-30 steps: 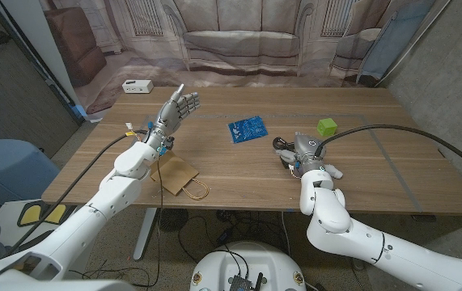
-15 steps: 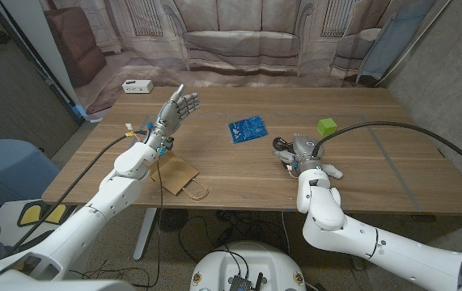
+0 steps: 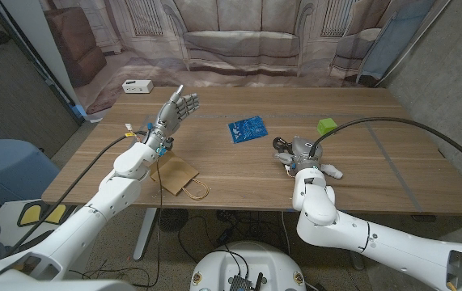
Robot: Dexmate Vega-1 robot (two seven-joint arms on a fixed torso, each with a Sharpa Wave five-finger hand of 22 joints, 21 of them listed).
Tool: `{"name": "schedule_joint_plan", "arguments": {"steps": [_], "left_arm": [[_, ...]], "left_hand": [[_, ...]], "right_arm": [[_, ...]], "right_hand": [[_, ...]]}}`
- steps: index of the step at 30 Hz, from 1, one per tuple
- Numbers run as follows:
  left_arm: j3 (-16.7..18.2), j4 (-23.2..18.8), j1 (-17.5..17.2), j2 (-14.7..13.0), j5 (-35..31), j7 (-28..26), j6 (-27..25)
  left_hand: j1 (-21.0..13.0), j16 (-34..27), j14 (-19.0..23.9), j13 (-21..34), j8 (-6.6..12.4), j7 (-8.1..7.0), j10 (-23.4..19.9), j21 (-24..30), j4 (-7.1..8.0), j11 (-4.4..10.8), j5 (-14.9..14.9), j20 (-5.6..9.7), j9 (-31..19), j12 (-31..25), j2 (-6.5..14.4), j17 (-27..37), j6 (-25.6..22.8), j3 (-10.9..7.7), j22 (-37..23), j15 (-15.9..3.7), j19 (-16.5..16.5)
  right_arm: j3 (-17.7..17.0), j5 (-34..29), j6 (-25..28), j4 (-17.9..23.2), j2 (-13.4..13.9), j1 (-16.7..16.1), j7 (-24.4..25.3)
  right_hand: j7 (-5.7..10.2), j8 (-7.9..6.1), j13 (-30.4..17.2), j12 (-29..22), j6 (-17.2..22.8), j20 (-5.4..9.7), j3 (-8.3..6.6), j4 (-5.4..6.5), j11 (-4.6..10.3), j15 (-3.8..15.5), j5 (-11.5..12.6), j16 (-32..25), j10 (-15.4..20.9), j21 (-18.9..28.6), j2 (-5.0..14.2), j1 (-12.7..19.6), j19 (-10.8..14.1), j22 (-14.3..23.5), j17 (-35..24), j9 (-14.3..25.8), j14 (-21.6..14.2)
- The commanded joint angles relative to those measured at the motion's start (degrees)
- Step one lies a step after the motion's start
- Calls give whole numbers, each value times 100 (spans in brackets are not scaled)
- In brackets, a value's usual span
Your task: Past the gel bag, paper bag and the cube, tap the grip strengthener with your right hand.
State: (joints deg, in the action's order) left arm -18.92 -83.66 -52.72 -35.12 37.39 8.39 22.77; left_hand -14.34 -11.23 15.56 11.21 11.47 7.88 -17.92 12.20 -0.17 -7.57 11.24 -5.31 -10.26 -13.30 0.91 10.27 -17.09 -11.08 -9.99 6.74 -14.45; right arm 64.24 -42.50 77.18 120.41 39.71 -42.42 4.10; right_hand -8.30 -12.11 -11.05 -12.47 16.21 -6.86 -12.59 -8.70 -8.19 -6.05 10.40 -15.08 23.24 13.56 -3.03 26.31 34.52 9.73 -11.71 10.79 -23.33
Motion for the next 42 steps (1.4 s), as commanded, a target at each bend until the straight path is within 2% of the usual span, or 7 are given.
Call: {"name": "schedule_joint_plan", "arguments": {"steps": [1, 4, 11, 25, 35, 42], "left_arm": [[-21, 50, 53, 18, 14, 32, -37], [-22, 63, 62, 28, 14, 28, -34], [-29, 101, 94, 45, 18, 39, -36], [-60, 248, 189, 118, 29, 104, 4], [-50, 249, 181, 117, 30, 91, 13], [-47, 280, 165, 149, 65, 106, 44]], "left_hand": [[-37, 15, 50, 17, -24, 2, -60, -35, -38, 10, -16, -20, -13, 35, 37, 16, -59, -10, -28, 2, -14], [-37, 15, 52, 17, -27, 3, -60, -36, -39, 13, -16, -21, -13, 37, 38, 16, -55, -10, -28, 6, -15], [-36, 17, 53, 18, -29, 1, -65, -40, -43, 16, -16, -26, -13, 40, 41, 16, -61, -9, -28, 7, -16], [-44, 16, 70, 18, -32, 0, -90, -35, -50, -6, -15, 3, -13, 39, 73, 16, -74, -20, -28, 32, -50], [-46, 17, 75, 19, -30, -3, -86, -38, -54, -10, -16, 3, -14, 46, 87, 16, -90, -24, -28, 25, -53], [-47, 18, 77, 19, -24, -3, -90, -41, -56, -17, -16, -3, -14, 47, 93, 16, -111, -25, -28, 26, -52]], "right_arm": [[230, -497, 280, -170, -110, 240, -683], [210, -740, 280, -215, -158, 231, -969], [196, -1081, 280, -312, -246, 231, -1301], [229, -1005, 280, -436, -300, 374, -1606], [155, -1899, 280, -706, -528, 336, -2629], [110, -2325, 280, -797, -614, 300, -3007]], "right_hand": [[-227, -25, -20, 6, 73, 2, -18, -37, -10, 5, 30, -15, 51, 19, -21, 106, 58, 18, 7, 24, -56], [-233, -26, -20, 4, 86, 11, -35, -55, 12, 15, 36, -19, 71, 17, -23, 162, 85, 18, 10, 25, -90], [-249, -33, -20, -3, 139, 31, -68, -93, 16, 30, 47, -30, 137, 26, -55, 305, 203, 19, 18, 28, -192], [-268, -31, -22, -5, 185, 33, -44, -98, 14, 23, 50, -27, 195, 40, -172, 375, 348, 21, 27, 31, -278], [-275, -28, -26, -5, 218, 69, -83, -99, 19, 64, 65, -23, 236, 49, -160, 500, 462, 24, 22, 37, -325], [-230, -62, -32, -34, 328, 92, -121, -100, 66, 101, 66, -33, 343, 42, -149, 624, 532, 26, 17, 51, -401]]}}
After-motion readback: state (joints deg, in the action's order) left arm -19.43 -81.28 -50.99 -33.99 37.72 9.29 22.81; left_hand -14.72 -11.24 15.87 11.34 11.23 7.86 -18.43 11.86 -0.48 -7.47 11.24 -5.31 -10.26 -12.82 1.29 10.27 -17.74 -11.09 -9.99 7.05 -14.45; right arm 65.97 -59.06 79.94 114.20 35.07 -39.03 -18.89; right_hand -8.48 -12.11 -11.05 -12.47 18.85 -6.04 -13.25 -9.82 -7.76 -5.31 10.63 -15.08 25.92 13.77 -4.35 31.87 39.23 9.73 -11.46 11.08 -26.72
